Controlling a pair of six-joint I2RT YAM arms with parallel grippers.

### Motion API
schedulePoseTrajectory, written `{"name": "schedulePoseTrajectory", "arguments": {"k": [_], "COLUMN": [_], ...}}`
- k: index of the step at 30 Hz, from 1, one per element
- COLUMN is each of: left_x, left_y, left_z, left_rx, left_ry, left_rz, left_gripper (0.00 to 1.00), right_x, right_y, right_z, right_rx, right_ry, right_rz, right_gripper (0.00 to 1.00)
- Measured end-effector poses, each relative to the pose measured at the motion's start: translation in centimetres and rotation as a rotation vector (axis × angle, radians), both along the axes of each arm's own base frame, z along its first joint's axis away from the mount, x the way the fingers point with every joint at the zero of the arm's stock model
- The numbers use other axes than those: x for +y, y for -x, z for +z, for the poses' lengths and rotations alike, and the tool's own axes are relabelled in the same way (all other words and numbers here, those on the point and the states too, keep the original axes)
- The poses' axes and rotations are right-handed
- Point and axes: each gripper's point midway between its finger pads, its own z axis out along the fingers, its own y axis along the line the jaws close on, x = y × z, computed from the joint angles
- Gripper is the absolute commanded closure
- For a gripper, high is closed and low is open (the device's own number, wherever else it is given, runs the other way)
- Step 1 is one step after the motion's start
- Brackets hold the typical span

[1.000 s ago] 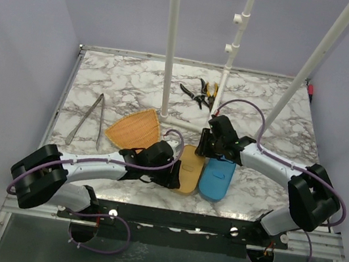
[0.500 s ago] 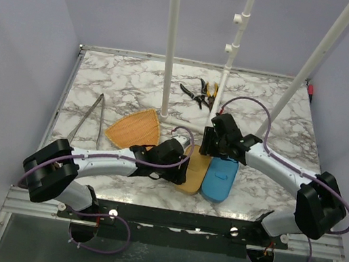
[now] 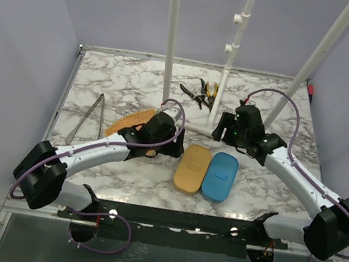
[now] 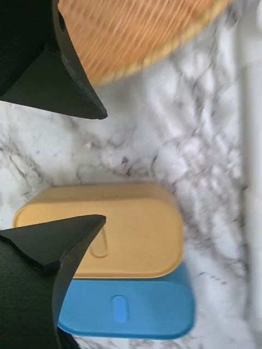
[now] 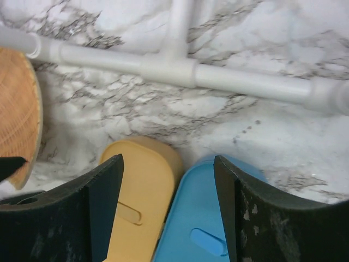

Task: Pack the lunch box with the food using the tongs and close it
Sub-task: Move the packing box to the center of the board, then reset both arms

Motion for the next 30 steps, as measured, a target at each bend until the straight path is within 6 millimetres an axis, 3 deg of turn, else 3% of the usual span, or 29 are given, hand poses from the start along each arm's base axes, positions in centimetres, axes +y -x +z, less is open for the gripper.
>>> {"name": "schedulePoseTrajectory", "arguments": {"k": [6,13,17,25,30], "left_x": [7.1,17.5,21.1,25.3,26.7], "left_y": [-6.6,-10.0,-10.0,-8.6,-7.4], "left_z": [3.7,6.9,10.3,18.6,19.3], "left_rx": [-0.089,-0.186,-0.318,-0.638,-0.707], "left_ry": [0.033,0.018,-0.026,-0.083,-0.100], "left_rz": [0.193,0.423,0.510,0.666,0.723], "left_gripper": [0.26,0.26,0.26,0.26,0.26], "right_x": [-5.7,-10.5,-12.2,-14.9,-16.0], "right_y": [0.1,0.9,1.1,2.1,2.7], "right_z": [0.1,1.7,4.1,11.8,13.6], "right_rx": [-0.047,-0.168,-0.287,-0.625,-0.718], "right_ry": [0.002,0.018,0.044,0.043,0.048], "right_rz": [-0.126,-0.231,-0.277,-0.365,-0.407], "right_gripper": [0.28,0.28,0.28,0.28,0.28]}}
